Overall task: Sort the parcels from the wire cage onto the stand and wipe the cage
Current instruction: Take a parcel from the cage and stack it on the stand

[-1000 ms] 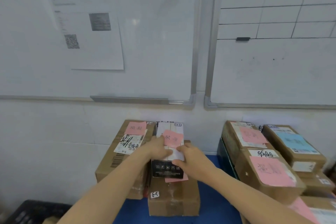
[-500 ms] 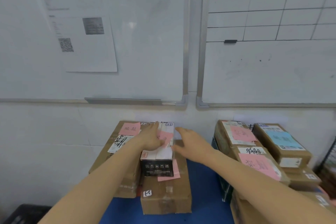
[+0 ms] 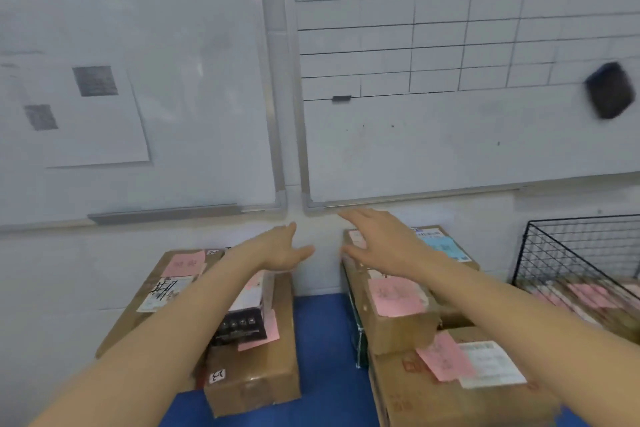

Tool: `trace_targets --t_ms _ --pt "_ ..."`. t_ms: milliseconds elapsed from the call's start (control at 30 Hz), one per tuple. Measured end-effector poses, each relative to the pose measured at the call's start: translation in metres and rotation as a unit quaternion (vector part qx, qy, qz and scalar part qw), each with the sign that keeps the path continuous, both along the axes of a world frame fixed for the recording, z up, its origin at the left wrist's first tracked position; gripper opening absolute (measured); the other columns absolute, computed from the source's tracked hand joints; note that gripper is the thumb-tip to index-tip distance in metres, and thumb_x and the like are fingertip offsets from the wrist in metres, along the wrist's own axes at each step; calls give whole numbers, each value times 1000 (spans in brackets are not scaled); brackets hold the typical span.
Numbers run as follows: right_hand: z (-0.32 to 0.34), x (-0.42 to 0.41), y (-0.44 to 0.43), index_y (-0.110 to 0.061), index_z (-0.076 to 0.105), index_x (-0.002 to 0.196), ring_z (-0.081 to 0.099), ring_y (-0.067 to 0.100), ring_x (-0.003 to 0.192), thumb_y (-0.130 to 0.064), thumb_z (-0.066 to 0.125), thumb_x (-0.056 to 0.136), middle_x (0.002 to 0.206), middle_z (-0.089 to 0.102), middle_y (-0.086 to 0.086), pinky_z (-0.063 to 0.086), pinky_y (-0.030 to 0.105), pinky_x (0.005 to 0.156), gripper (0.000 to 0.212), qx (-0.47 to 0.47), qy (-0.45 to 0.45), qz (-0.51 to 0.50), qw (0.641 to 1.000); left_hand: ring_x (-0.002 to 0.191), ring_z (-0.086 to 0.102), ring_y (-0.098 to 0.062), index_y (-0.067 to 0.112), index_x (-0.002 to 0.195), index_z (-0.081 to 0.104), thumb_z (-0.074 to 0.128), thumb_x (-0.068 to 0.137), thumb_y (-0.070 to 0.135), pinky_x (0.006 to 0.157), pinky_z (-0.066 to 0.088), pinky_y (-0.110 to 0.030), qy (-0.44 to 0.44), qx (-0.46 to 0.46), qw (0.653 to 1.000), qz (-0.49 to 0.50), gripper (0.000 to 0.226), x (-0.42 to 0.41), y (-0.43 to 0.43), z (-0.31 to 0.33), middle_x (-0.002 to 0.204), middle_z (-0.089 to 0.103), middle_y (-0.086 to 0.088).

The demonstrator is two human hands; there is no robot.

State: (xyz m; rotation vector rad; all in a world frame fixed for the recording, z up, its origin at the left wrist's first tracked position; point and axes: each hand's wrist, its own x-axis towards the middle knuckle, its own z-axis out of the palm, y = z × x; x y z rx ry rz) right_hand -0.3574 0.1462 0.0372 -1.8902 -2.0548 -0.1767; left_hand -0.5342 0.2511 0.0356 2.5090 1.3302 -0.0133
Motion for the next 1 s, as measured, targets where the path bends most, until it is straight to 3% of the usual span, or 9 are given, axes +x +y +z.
trace_targets --t_ms 167,433,567,1000 --pt "16 95 -82 -19 33 148 40 21 135 -40 56 94 150 40 4 30 31 110 62 34 18 -68 997 145 19 -20 12 152 17 36 98 51 115 16 -31 -90 36 993 -69 70 98 -66 14 159 17 -5" --pt "5 277 -257 -15 35 147 44 20 133 -39 57 94 148 44 5 34 33 109 62 28 35 -179 983 147 12 -19 13 152 15 34 98 51 118 11 -33 -155 30 976 -151 69 306 -218 -8 160 12 -5" --pt "-11 350 -323 -16 34 148 42 17 134 -41 56 94 150 40 3 35 34 110 63 -5 39 -228 973 145 19 -22 11 151 19 36 98 51 117 17 -35 -163 -4 969 -185 69 385 -276 -25 159 17 -8" --pt "-47 489 -357 -16 30 149 36 18 138 -40 53 95 153 36 3 30 36 115 63 -61 66 -283 955 146 15 -23 12 153 13 41 97 49 116 18 -39 -116 -79 974 -180 72 532 -297 -63 160 11 -6"
